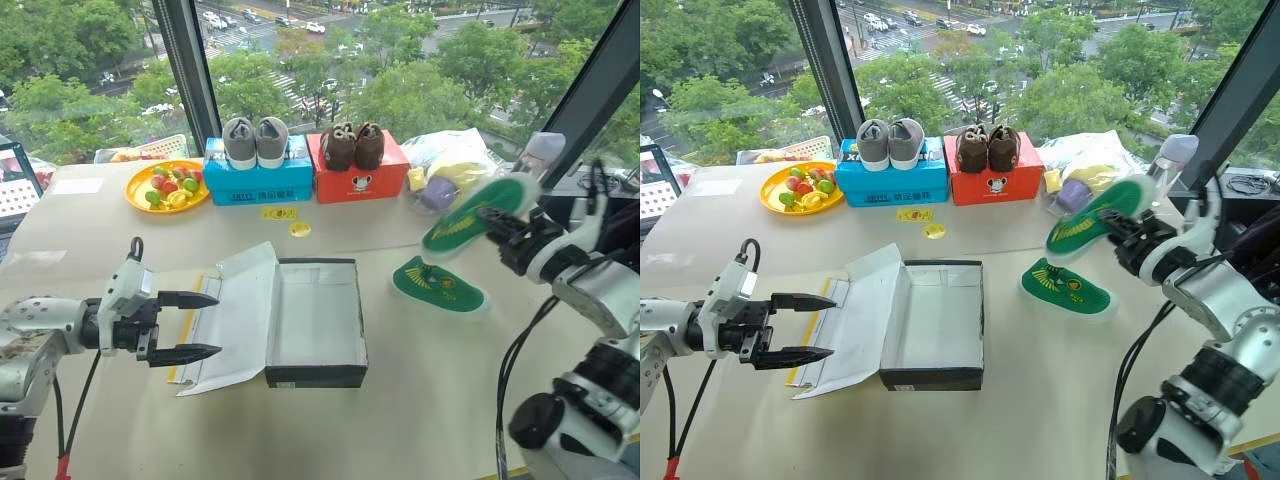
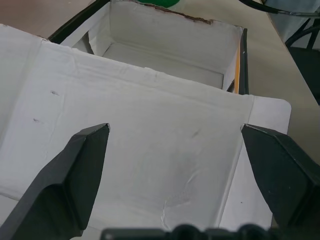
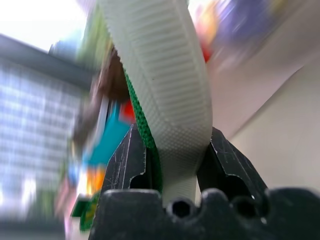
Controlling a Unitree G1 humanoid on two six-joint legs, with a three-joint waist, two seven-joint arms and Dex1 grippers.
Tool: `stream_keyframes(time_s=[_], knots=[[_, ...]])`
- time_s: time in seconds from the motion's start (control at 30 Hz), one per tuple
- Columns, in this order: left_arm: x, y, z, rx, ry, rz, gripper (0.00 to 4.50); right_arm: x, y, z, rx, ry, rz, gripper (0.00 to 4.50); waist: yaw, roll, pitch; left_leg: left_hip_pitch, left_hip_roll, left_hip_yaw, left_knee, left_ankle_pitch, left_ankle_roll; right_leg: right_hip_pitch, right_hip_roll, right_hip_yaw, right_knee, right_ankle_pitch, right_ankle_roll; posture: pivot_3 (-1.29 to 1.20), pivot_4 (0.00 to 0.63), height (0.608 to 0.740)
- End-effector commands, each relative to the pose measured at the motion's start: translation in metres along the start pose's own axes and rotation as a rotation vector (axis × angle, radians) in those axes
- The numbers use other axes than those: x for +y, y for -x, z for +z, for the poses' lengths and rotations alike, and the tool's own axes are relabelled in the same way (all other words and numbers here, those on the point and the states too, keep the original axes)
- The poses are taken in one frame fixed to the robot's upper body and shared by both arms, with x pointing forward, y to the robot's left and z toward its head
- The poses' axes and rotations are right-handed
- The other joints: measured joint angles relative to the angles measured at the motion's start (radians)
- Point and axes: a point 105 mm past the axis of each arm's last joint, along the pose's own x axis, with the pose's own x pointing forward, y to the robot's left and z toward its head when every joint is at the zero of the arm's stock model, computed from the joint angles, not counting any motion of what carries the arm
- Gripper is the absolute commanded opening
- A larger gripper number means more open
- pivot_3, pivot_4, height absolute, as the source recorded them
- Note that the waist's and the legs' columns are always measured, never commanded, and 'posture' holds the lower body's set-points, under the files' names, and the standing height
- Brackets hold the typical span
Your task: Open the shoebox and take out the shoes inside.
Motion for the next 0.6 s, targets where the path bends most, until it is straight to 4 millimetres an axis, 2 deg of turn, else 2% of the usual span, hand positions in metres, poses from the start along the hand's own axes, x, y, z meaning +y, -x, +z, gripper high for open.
stream_keyframes(time_s=[0.03,0.17,0.27,0.33,0.4,0.57,0.6], knots=[[0.002,0.0,0.008,-0.001,-0.049,-0.009,4.5,0.011,0.003,0.017,-0.191,-0.073,0.016,1.26,-0.002,0.0,0.0,0.0,0.0,0.0,0.0,0.0,0.0,0.0,0.0,0.0,0.0,0.0,0.0,0.0,0.15,0.731],[0.004,0.001,0.011,-0.005,-0.059,-0.007,4.5,-0.017,-0.007,-0.008,-0.158,-0.047,-0.1,1.26,-0.013,0.001,0.0,0.0,0.0,0.0,-0.001,0.0,0.0,0.0,0.0,0.0,-0.001,0.0,0.0,0.0,0.15,0.731],[0.005,0.001,0.01,0.0,-0.061,-0.008,4.5,-0.072,-0.01,-0.035,-0.086,-0.091,-0.28,1.26,-0.014,0.001,-0.001,0.0,0.0,0.0,-0.002,0.0,0.0,0.0,0.0,0.0,-0.001,0.0,-0.001,0.0,0.15,0.731],[0.005,0.001,0.01,-0.001,-0.061,-0.009,4.5,-0.088,-0.009,-0.043,-0.05,-0.083,-0.349,1.26,-0.013,0.002,0.0,0.0,0.0,0.0,-0.002,0.0,0.0,0.0,0.0,0.0,-0.001,0.0,-0.001,0.0,0.15,0.731],[0.005,0.0,0.011,-0.006,-0.06,-0.011,4.5,-0.096,-0.008,-0.048,-0.022,-0.054,-0.382,1.26,-0.013,0.006,0.0,0.0,0.0,0.0,-0.001,0.0,0.001,0.0,-0.001,0.0,-0.001,0.0,-0.001,0.0,0.15,0.731],[0.004,-0.001,0.011,-0.012,-0.06,-0.008,4.5,-0.107,-0.008,-0.044,-0.018,0.029,-0.434,1.26,-0.014,0.006,-0.001,0.004,0.0,-0.001,-0.001,0.0,0.001,0.004,0.0,0.0,-0.002,0.0,-0.001,0.0,0.15,0.731],[0.004,-0.001,0.01,-0.012,-0.06,-0.007,4.5,-0.109,-0.007,-0.046,-0.012,0.038,-0.442,1.54,-0.013,0.006,-0.001,0.005,0.0,-0.001,-0.001,0.0,0.001,0.006,0.0,0.0,-0.002,0.0,-0.001,0.0,0.15,0.731]])
